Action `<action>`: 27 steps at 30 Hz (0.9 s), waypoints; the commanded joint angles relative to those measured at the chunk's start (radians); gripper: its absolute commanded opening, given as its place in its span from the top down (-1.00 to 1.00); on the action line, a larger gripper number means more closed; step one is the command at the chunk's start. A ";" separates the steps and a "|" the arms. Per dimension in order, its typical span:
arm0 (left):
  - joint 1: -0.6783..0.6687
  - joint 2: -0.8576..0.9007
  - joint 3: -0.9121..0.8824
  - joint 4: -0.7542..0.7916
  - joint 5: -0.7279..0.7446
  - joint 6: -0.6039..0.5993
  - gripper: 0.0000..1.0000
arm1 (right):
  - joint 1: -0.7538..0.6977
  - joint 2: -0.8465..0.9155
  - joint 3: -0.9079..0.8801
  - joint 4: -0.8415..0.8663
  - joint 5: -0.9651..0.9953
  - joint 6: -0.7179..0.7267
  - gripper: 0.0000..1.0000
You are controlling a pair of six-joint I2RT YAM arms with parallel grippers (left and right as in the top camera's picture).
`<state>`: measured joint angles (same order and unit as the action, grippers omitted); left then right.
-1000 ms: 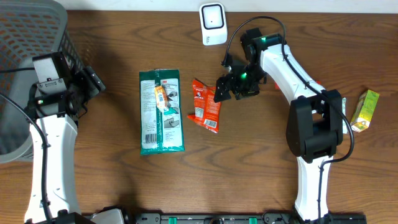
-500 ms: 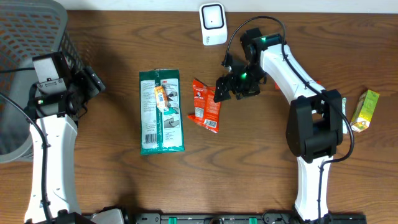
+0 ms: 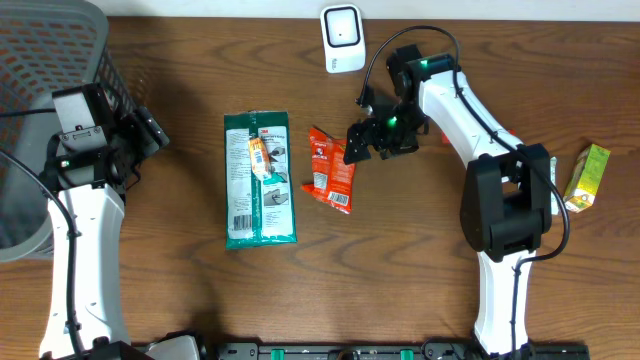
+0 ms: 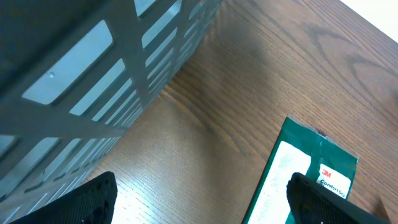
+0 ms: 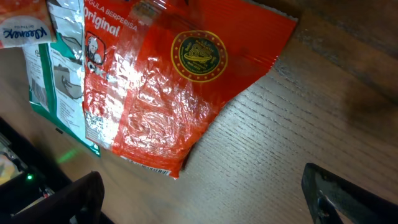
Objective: Scan the item barcode
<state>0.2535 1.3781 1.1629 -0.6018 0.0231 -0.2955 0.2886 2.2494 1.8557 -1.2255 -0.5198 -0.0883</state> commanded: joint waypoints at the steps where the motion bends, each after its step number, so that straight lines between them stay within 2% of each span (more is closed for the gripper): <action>1: 0.008 -0.016 0.014 0.001 -0.013 -0.006 -0.76 | -0.021 -0.009 -0.007 0.002 -0.009 -0.013 -0.97; 8: 0.008 -0.016 0.014 0.003 -0.013 -0.006 -0.76 | -0.030 -0.009 -0.007 0.003 -0.008 -0.014 -0.98; 12: 0.008 -0.014 0.014 0.081 -0.013 -0.006 -0.76 | -0.030 -0.009 -0.007 0.003 -0.008 -0.019 -0.98; 19: 0.006 -0.014 0.014 0.081 0.006 -0.006 -0.76 | -0.033 -0.009 -0.007 0.011 -0.008 -0.018 -0.98; 23: 0.002 -0.014 0.014 0.029 0.229 -0.021 -0.76 | -0.034 -0.009 -0.007 0.010 -0.008 -0.039 -0.98; 27: -0.005 -0.012 0.011 -0.035 0.549 -0.028 -0.76 | -0.053 -0.009 -0.007 0.004 -0.045 -0.041 -0.99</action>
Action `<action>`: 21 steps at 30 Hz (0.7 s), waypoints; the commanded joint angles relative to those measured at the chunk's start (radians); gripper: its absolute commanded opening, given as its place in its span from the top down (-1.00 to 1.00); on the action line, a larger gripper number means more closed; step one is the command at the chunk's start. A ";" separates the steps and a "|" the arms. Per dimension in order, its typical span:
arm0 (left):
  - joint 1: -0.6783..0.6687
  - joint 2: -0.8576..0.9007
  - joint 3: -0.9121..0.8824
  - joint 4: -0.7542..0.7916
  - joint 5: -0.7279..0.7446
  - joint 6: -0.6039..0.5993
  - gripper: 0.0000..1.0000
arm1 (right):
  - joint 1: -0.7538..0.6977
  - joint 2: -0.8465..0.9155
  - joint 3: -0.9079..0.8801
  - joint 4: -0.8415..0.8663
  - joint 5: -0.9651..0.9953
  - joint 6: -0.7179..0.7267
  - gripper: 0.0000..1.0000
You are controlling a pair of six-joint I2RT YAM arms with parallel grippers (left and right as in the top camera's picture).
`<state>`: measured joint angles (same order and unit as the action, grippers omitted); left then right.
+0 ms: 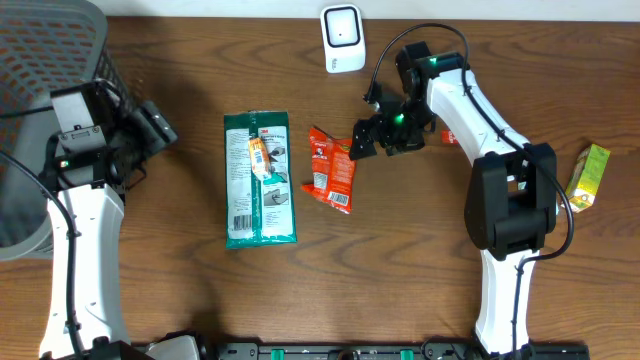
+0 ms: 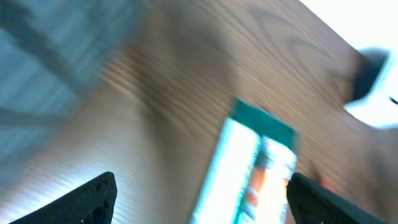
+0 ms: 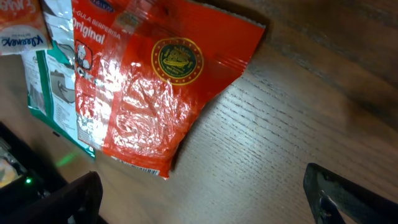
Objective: Scan the item barcode
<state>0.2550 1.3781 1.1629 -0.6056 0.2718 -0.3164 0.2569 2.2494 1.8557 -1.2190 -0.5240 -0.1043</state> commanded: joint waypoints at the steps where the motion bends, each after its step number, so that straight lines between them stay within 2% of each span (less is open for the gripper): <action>1: -0.016 -0.011 0.007 -0.042 0.350 -0.007 -0.76 | -0.028 -0.009 -0.007 -0.003 -0.060 -0.025 -0.99; 3: -0.047 -0.010 -0.002 -0.043 0.398 -0.007 -0.76 | -0.051 -0.009 -0.007 -0.004 -0.105 -0.025 -0.98; 8: -0.142 -0.008 -0.016 -0.105 0.383 -0.022 -0.76 | -0.085 -0.009 -0.007 -0.017 -0.137 -0.040 -0.99; 9: -0.169 -0.006 -0.024 -0.105 0.363 -0.035 -0.82 | -0.086 -0.009 -0.007 -0.023 -0.137 -0.052 -0.99; 10: -0.200 -0.006 -0.032 -0.105 0.328 -0.060 -0.96 | -0.087 -0.008 -0.007 -0.026 -0.137 -0.058 -0.98; 13: -0.286 0.000 -0.043 -0.105 0.262 -0.097 -0.96 | -0.086 -0.009 -0.007 -0.030 -0.137 -0.070 -0.98; 17: -0.375 0.001 -0.043 -0.059 0.255 -0.097 -0.97 | -0.085 -0.009 -0.007 -0.030 -0.137 -0.077 -0.98; 19: -0.401 0.002 -0.043 -0.037 0.198 -0.101 -0.24 | -0.085 -0.009 -0.007 -0.030 -0.137 -0.077 -0.99; 21: -0.433 0.006 -0.043 -0.041 0.066 -0.144 0.17 | -0.085 -0.009 -0.007 -0.030 -0.137 -0.077 -0.98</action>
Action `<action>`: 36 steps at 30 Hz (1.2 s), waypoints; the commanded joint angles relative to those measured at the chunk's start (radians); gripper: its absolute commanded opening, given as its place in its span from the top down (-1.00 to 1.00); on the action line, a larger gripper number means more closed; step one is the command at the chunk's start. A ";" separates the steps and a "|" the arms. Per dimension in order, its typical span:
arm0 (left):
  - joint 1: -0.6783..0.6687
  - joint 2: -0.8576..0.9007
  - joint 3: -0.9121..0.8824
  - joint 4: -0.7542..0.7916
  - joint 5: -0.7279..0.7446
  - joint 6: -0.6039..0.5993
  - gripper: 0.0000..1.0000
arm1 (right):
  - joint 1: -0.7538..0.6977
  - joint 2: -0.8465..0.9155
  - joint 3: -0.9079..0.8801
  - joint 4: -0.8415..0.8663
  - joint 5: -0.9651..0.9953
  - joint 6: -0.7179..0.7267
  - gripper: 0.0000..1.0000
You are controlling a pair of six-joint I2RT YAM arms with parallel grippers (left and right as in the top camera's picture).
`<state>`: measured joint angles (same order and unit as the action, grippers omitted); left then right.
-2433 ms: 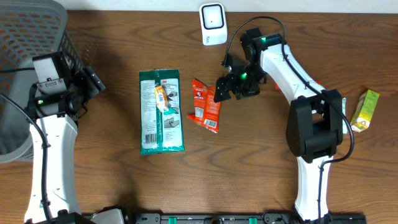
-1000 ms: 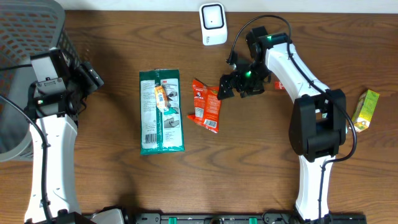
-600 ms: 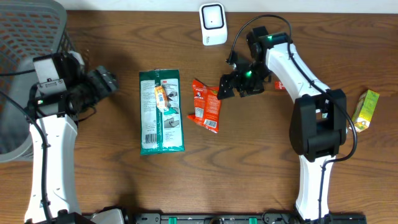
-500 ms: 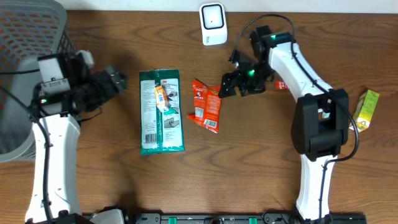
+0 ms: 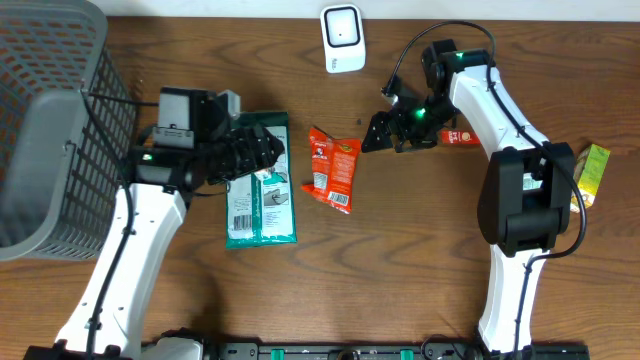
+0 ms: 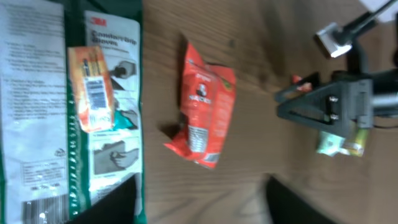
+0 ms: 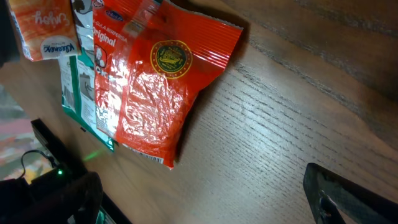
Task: Scan the item barcode
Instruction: 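Reach the left gripper over the green packet to the Hacks bag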
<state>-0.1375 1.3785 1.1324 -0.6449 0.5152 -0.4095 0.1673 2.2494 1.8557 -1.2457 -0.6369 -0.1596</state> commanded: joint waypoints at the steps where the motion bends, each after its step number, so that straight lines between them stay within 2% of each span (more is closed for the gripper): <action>1: -0.057 0.009 -0.013 -0.006 -0.240 -0.078 0.28 | 0.004 -0.009 -0.007 -0.005 -0.024 -0.026 -0.98; 3: -0.091 0.023 -0.013 -0.008 -0.296 -0.093 0.59 | 0.002 -0.009 -0.007 -0.008 -0.031 -0.030 -0.99; 4: -0.108 0.032 -0.013 -0.006 -0.310 -0.093 0.85 | 0.000 -0.009 -0.007 -0.009 -0.037 -0.030 -0.97; 9: -0.180 0.099 -0.014 0.041 -0.373 -0.093 0.86 | -0.003 -0.009 -0.007 -0.008 -0.057 -0.040 -0.77; 14: -0.200 0.190 -0.014 0.111 -0.375 -0.098 0.85 | -0.003 -0.008 -0.008 -0.002 -0.057 -0.044 -0.34; 16: -0.200 0.230 -0.014 0.148 -0.378 -0.098 0.85 | -0.003 -0.008 -0.008 0.004 -0.057 -0.061 0.00; 18: -0.200 0.270 -0.014 0.187 -0.378 -0.121 0.85 | -0.005 -0.008 -0.008 0.008 -0.057 -0.066 0.13; 22: -0.200 0.324 -0.014 0.226 -0.378 -0.214 0.85 | -0.005 -0.008 -0.008 0.007 -0.056 -0.066 0.00; 29: -0.200 0.351 -0.014 0.267 -0.382 -0.212 0.85 | 0.001 -0.005 -0.021 0.023 -0.046 -0.065 -0.11; 33: -0.200 0.351 -0.014 0.300 -0.382 -0.134 0.85 | 0.007 -0.005 -0.043 0.072 -0.050 0.003 -0.12; 36: -0.200 0.352 -0.014 0.296 -0.382 -0.121 0.85 | 0.013 -0.005 -0.068 0.105 -0.050 0.033 -0.19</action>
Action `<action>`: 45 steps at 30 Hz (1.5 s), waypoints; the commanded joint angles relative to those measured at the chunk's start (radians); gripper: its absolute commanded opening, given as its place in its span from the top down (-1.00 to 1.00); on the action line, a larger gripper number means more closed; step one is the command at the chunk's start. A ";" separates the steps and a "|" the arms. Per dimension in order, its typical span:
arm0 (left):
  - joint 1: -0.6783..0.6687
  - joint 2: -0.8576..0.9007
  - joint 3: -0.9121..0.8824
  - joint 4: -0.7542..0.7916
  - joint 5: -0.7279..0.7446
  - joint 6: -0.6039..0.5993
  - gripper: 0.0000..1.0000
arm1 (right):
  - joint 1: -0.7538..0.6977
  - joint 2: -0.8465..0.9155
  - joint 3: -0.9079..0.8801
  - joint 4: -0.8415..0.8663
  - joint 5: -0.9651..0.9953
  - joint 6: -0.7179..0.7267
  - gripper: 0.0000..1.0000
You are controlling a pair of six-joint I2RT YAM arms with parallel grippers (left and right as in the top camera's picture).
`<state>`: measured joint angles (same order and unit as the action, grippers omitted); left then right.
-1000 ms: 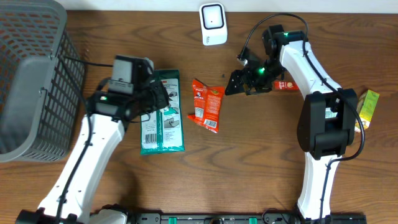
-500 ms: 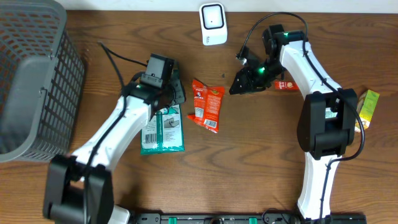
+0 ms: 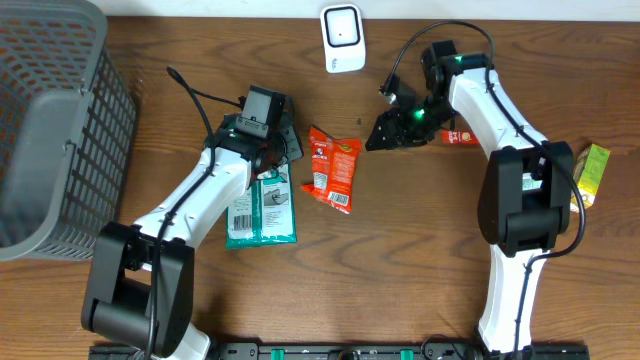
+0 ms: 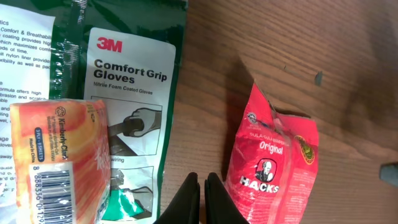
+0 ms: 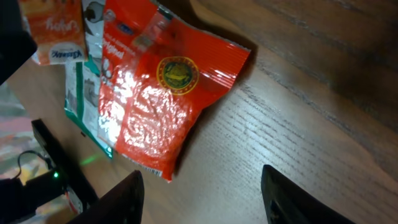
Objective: Scan the item barcode
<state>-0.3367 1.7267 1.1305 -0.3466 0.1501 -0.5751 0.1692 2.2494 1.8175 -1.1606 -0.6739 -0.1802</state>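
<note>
A red Hacks bag point(image 3: 332, 170) lies flat mid-table; its front shows in the left wrist view point(image 4: 270, 162) and in the right wrist view point(image 5: 165, 99). The white scanner point(image 3: 342, 38) stands at the back edge. My left gripper point(image 4: 202, 198) is shut on nothing, low over bare wood between the green glove pack point(image 4: 124, 62) and the red bag. In the overhead view the left gripper point(image 3: 283, 150) sits at the pack's top right corner. My right gripper point(image 3: 382, 133) is open to the right of the bag, and its fingers point(image 5: 109, 199) frame bare wood.
An orange tissue pack point(image 4: 56, 162) lies on the green glove pack point(image 3: 260, 205). A grey basket point(image 3: 50, 120) fills the far left. A small red item point(image 3: 457, 137) lies under the right arm. A green juice box point(image 3: 588, 176) stands at the right edge.
My left gripper was open over the green glove pack; it is now shut and lower, between that pack and the red bag. The right gripper's fingers stand closer together, still open.
At first my left gripper was open beside the basket and the right gripper open right next to the red bag. The left arm then pointed toward the glove pack, was over it, and is now shut beside the bag. The right gripper has backed a little to the right.
</note>
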 commanded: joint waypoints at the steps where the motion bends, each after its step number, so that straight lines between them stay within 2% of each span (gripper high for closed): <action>1: -0.001 0.003 -0.012 -0.002 -0.017 0.044 0.83 | 0.011 -0.005 -0.037 0.024 -0.014 0.054 -0.21; 9: -0.002 0.026 -0.014 -0.011 -0.015 0.051 0.81 | 0.032 -0.005 -0.126 0.096 -0.016 0.054 -0.26; 13: -0.014 0.055 -0.014 -0.010 0.020 0.051 0.80 | 0.046 -0.005 -0.195 0.182 -0.020 0.134 -0.24; 20: -0.058 0.066 -0.014 -0.011 0.066 0.114 0.81 | 0.065 -0.005 -0.293 0.278 -0.239 0.169 -0.18; 24: -0.079 0.066 -0.014 -0.019 0.066 0.130 0.81 | 0.077 -0.005 -0.324 0.295 -0.275 0.169 -0.16; 30: -0.089 0.067 -0.014 -0.023 0.030 0.130 0.80 | 0.082 -0.005 -0.343 0.354 -0.274 0.184 -0.15; 37: -0.098 0.067 -0.014 -0.052 0.052 0.122 0.81 | 0.082 -0.005 -0.343 0.384 -0.269 0.183 -0.23; 40: -0.119 0.067 -0.014 -0.048 0.109 0.122 0.81 | 0.082 -0.005 -0.343 0.384 -0.266 0.183 -0.25; 45: -0.151 0.067 -0.014 -0.034 0.085 0.122 0.81 | 0.088 -0.005 -0.343 0.384 -0.265 0.183 -0.25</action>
<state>-0.4721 1.7863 1.1259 -0.3847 0.2310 -0.4664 0.2459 2.2463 1.4853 -0.7822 -0.9577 -0.0036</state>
